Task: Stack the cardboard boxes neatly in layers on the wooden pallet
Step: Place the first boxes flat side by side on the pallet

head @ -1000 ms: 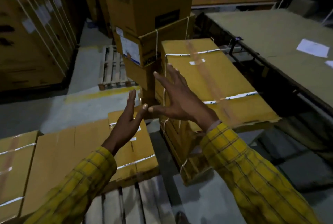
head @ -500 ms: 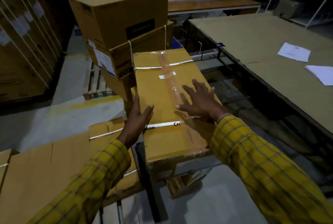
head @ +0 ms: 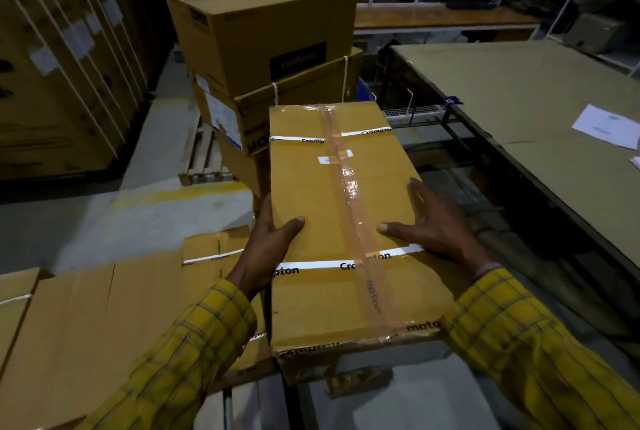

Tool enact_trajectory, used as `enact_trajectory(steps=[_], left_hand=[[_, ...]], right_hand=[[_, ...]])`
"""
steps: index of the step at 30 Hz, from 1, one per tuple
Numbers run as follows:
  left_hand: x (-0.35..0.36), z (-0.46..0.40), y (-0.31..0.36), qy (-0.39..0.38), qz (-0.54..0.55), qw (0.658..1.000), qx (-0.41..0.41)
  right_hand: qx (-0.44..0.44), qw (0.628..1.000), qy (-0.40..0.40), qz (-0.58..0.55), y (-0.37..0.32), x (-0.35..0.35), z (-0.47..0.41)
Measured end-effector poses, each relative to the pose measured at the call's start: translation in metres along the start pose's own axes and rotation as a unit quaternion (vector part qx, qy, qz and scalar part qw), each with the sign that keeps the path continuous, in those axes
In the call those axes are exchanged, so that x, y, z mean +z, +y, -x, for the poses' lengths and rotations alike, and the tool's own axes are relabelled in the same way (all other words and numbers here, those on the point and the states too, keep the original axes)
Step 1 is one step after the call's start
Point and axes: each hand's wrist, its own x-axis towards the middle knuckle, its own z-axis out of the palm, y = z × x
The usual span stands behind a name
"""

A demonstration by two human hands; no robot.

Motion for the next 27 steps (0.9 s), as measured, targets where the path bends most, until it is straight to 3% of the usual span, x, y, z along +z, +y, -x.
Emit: enact_trajectory(steps=[10,21,24,27], left_hand=[[-0.116,0.075,0.028,0.041,-0.011,0.997,0.056],[-0.294,0.182,0.029,0.224,-0.045,0.973,0.021],[-0.332,0.214,0.014,0.322,-0.064,0.944,0.036],[-0.353,0.242,-0.003,0.409,-0.045,0.911,0.017]], right_hand=[[-0.034,0.999,-0.005,-0.032,-0.112,0.028,0.076],[-0.177,0.984,0.002,-0.039,-0.266,0.126,0.149],[-0.214,0.975,0.012,-0.065,-0.284,0.149,0.154],[-0.219,0.963,0.0,-0.16,-0.304,0.176,0.145]])
